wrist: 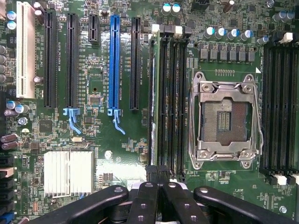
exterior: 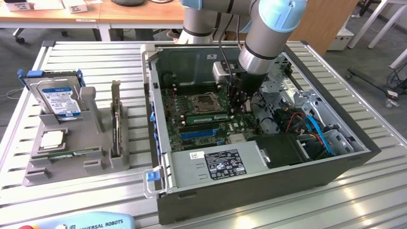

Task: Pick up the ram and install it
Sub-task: 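Press down the ram until it locks into place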

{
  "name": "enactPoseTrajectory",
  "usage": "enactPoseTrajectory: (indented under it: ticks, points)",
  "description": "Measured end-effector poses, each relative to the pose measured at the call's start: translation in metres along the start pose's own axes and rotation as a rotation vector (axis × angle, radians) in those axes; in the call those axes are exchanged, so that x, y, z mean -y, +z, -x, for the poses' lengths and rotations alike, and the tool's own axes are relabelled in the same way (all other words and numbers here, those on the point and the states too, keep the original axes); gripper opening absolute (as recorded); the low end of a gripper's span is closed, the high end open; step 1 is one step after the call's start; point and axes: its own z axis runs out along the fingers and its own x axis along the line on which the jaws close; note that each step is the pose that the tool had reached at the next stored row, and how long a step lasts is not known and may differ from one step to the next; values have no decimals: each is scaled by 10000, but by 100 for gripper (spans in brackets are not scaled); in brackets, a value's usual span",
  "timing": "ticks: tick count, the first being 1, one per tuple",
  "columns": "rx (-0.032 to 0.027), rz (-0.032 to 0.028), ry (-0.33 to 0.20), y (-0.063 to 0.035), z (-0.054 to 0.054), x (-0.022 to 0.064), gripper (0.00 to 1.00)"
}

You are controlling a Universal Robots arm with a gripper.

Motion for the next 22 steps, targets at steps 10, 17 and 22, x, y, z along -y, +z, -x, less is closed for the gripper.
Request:
enactPoseTrajectory:
  ticks: [10, 17, 22]
  points:
    - [-18, 0, 2, -143, 12, -6, 10]
    - [-35, 0, 2, -253, 21, -11, 10]
    - [-34, -1, 2, -261, 22, -11, 10]
